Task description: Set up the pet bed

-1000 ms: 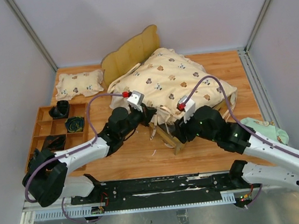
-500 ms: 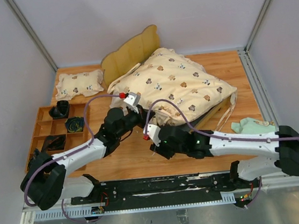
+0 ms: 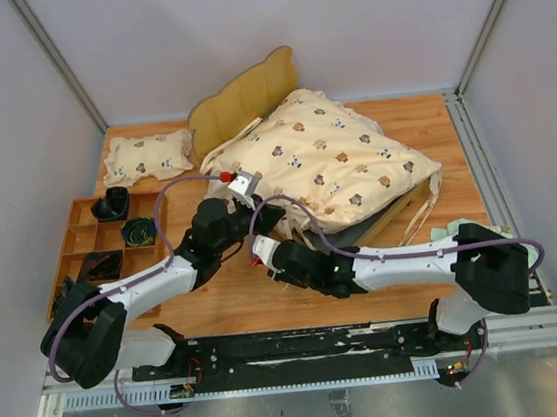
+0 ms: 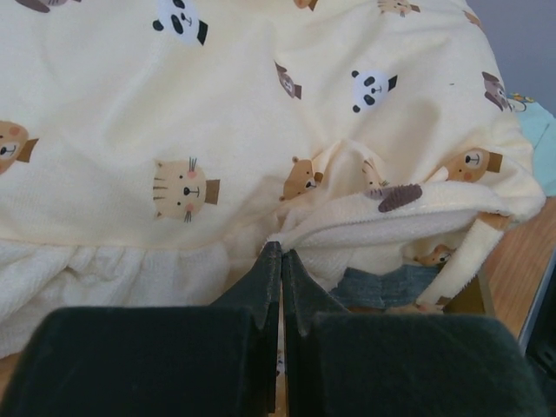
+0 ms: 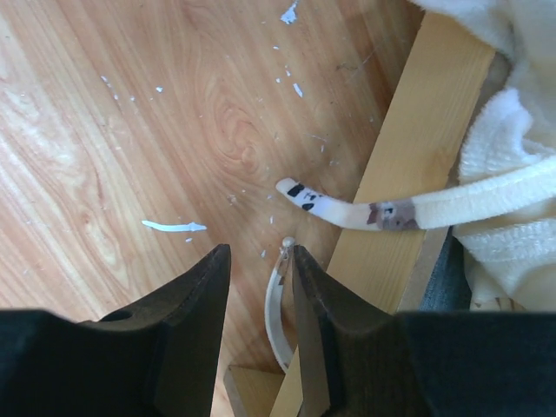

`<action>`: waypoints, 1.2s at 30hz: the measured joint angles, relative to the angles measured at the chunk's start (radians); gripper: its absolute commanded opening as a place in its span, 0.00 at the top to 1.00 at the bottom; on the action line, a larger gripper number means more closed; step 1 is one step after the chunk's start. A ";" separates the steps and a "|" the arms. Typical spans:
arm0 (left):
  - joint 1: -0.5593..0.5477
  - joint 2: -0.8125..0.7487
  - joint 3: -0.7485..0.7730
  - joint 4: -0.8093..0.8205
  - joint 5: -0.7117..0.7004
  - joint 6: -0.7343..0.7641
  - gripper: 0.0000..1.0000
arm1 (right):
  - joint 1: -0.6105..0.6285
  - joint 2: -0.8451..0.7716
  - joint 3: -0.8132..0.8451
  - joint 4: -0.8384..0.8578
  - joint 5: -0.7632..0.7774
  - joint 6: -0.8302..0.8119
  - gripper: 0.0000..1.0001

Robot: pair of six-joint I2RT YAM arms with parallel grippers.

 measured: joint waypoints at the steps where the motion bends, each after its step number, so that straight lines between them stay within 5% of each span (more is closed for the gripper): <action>1: 0.000 0.003 0.000 0.001 0.003 0.000 1.00 | 0.000 -0.001 -0.008 0.009 0.006 -0.003 0.63; 7: 0.000 0.038 0.000 0.014 0.033 -0.019 1.00 | -0.003 -0.026 -0.061 0.049 0.029 -0.005 0.63; 18: 0.001 0.101 0.051 0.059 0.062 -0.053 1.00 | -0.020 -0.352 -0.201 -0.015 0.023 0.071 0.60; 28: 0.001 0.209 0.114 0.099 0.073 -0.060 1.00 | -0.194 -0.314 -0.217 0.008 -0.028 0.068 0.63; 36: 0.002 0.219 0.128 0.109 0.092 -0.060 1.00 | -0.211 -0.330 -0.249 0.011 -0.161 0.023 0.61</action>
